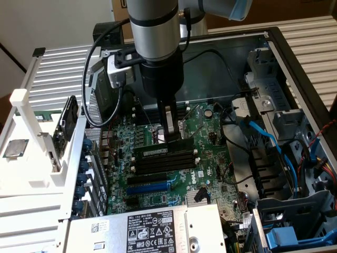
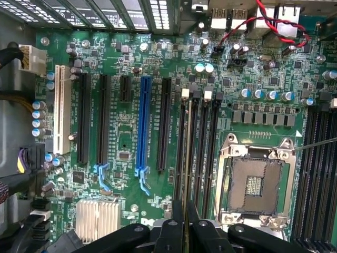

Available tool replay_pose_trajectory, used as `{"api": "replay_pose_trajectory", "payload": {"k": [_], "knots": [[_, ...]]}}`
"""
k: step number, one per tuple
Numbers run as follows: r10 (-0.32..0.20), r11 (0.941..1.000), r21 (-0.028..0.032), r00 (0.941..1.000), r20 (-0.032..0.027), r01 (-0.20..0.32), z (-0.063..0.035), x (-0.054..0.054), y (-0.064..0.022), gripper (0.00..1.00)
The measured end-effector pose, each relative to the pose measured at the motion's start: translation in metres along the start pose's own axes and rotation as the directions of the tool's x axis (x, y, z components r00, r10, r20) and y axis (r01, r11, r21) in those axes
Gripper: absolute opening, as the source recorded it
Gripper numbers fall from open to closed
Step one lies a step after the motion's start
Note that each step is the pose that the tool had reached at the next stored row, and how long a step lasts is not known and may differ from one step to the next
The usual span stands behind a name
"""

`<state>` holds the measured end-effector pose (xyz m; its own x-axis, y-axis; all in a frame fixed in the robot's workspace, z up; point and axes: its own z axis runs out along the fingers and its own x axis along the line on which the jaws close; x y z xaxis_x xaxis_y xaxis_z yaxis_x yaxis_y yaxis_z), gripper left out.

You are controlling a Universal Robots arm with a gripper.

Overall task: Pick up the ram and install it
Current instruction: 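Insert the ram into the slot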

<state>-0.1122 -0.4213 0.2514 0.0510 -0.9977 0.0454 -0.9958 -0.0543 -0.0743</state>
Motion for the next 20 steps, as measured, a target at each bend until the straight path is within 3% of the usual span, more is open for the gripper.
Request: {"api": "replay_pose_trajectory", "payload": {"k": [7,8,10,12,20], "knots": [[0.0,1.0,-0.0005,1.0,0.0,0.0,0.0003,-0.0019,-0.0002,0.13],[0.0,1.0,-0.0019,1.0,0.0004,0.0,0.0005,-0.002,-0.0006,0.13],[-0.001,0.9999,-0.0124,1.0,0.001,0.001,0.0011,-0.0018,-0.0028,0.13],[-0.001,0.9999,-0.0172,1.0,0.001,0.001,0.0015,-0.0017,-0.0032,0.13],[0.001,0.9998,-0.0193,1.0,0.0009,-0.001,0.0023,0.0011,-0.0032,0.13]]}}
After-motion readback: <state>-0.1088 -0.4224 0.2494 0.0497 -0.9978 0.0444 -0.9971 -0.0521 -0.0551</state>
